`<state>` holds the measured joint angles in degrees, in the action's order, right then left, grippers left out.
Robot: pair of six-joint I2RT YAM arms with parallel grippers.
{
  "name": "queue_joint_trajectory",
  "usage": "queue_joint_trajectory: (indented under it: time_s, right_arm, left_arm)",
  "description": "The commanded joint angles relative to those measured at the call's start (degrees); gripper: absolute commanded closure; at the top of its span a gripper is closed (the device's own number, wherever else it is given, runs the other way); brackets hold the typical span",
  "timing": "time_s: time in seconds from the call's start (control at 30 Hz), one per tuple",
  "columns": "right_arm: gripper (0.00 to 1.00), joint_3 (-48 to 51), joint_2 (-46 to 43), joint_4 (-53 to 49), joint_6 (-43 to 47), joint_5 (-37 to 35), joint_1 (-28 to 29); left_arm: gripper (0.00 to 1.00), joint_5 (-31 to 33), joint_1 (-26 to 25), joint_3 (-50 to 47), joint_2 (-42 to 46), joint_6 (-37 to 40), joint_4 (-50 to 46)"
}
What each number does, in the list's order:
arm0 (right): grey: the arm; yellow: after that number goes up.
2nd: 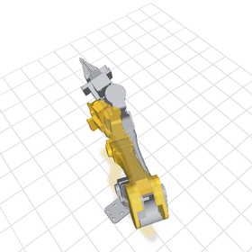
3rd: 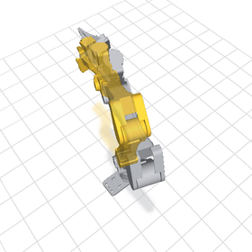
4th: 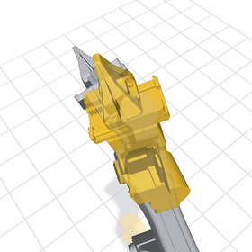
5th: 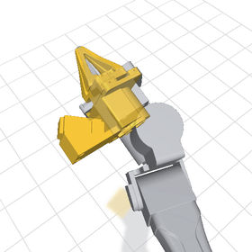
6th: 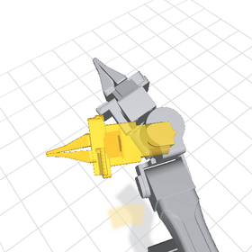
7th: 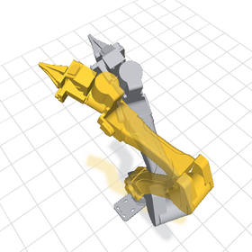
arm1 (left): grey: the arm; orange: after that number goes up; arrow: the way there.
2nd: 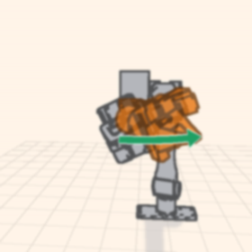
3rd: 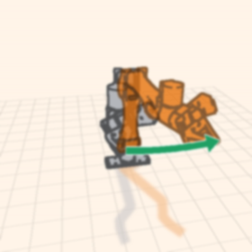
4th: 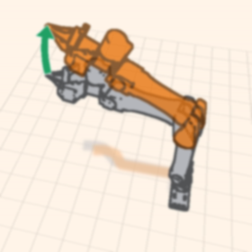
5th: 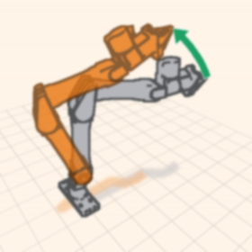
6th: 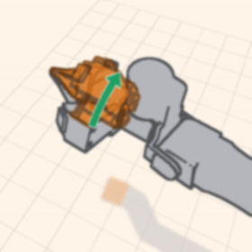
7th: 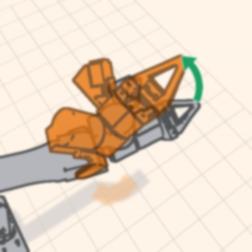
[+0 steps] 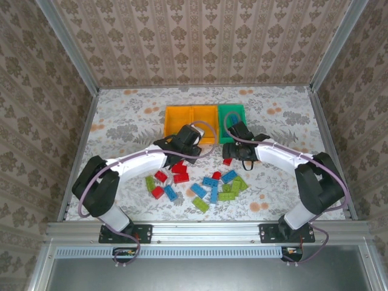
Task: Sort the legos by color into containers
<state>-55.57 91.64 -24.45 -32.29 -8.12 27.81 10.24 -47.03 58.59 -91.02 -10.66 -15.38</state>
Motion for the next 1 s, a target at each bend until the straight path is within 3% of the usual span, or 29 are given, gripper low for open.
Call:
queue_joint_trajectory:
  time_s: [0.0, 0.13, 0.27, 0.5, 0.63, 0.87, 0.97]
  right_arm:
    - [0.16, -2.63, 2.93, -1.47, -3.21, 2.33, 1.04]
    - [0.16, -5.42, 6.9, -1.96, -4.94, 3.8, 2.23]
    - [0.2, -8.75, 12.06, -3.96, -5.92, 5.06, 2.64]
    - [0.57, -10.52, 16.41, -6.04, -6.14, 5.0, 2.66]
    - [0.71, -10.5, 14.49, -5.81, -5.96, 2.88, 3.49]
    - [0.74, -15.04, 6.25, -4.45, -3.92, 1.89, 5.94]
    - [0.74, -17.51, 5.21, -1.66, -3.63, 3.72, 5.2]
  left_arm:
    - [0.53, 2.03, 0.96, -2.19, 4.03, -1.98, -0.77]
    - [0.41, 3.78, 1.6, -4.61, 6.5, -2.17, -0.71]
    - [0.37, 4.55, 2.68, -6.75, 8.37, -2.29, -0.51]
    - [0.33, 3.95, 4.98, -9.85, 11.11, -2.44, 0.06]
    - [0.33, 3.39, 5.98, -11.29, 11.58, -2.61, 0.96]
    - [0.33, 3.11, 6.94, -12.78, 10.91, -3.34, 0.79]
    - [0.33, -0.74, 7.18, -13.92, 11.37, -3.57, 2.59]
